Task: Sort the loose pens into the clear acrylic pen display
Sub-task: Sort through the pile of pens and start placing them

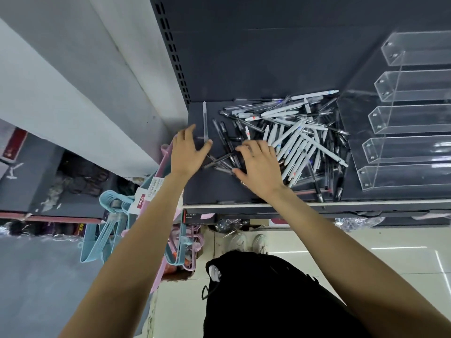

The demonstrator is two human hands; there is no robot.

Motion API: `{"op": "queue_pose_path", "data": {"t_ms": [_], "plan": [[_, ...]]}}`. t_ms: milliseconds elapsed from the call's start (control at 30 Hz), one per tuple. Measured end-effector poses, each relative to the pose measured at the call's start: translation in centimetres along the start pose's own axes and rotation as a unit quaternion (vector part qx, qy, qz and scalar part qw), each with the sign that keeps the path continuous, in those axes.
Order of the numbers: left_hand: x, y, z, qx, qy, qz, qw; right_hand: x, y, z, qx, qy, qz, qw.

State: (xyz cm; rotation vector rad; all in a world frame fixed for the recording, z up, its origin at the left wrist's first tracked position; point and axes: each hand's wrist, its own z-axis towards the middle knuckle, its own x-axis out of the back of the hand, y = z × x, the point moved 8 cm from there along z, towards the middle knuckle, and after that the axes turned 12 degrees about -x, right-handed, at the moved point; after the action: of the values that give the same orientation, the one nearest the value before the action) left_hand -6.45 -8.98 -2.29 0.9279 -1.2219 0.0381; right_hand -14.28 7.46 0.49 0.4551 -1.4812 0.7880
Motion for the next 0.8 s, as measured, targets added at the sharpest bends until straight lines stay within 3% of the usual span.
{"op": "queue_pose_path", "data": {"t_ms": [100,267,433,800], "plan": [[-1.3,-0.6,1.6,0.050,-0.045,0.012,0.998,-0.9,-1.5,1.9,0.013,-0.052,-0.038,0.998],[-2.6,-0.1,3.4,0.012,-0.067,0.060,0.996,-2.9,-2.3,3.9,-0.006,-0.115,-0.133,0.984],[-2.2,-0.4,4.0,-0.032,-0.085,0.085,0.992,-3.3,-2.6,4.9,-0.017,-0.139,-0.208,0.968],[-2.7,0.4,3.9,-0.085,-0.165,0.107,0.977,-3.8,-2.0,4.3,-0.003,-0.147,-0.226,0.963]]}}
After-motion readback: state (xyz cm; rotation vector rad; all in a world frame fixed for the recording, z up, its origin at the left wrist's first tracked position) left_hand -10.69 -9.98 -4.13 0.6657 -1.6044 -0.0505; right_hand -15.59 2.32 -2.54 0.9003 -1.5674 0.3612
